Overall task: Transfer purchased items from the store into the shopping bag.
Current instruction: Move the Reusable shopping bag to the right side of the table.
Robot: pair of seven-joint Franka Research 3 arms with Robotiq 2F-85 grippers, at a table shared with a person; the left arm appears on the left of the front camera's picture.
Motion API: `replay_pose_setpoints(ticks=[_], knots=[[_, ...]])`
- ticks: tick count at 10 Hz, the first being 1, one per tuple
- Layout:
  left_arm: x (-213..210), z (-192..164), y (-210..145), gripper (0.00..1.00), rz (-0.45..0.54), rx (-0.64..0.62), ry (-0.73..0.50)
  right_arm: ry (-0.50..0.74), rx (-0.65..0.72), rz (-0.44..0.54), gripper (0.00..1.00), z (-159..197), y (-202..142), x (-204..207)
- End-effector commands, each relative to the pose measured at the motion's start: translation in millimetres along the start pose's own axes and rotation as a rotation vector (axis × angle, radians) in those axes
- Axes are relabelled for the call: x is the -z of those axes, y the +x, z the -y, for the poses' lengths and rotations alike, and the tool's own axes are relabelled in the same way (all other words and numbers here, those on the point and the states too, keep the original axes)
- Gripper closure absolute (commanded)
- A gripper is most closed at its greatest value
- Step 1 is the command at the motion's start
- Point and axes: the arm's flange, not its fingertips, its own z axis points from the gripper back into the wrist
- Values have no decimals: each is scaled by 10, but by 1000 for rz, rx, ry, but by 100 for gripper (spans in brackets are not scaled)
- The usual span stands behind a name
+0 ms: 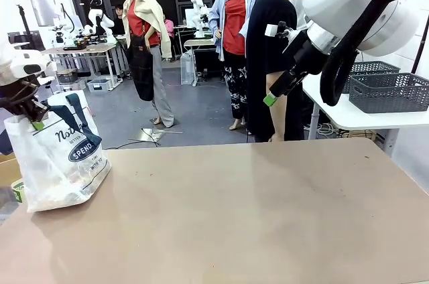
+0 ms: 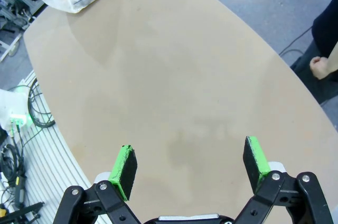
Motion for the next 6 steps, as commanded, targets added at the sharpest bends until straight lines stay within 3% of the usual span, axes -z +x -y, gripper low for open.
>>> replay_pose_setpoints(ticks=[1,5,6], knots=[[0,0,0,81,0,0,0,-1,10,-18,0,2,26,7],[-79,56,47,4,-9,20,1,-1,10,-18,0,2,26,7],[-91,76,57,0,-10,25,6,-1,10,-18,0,2,26,7]])
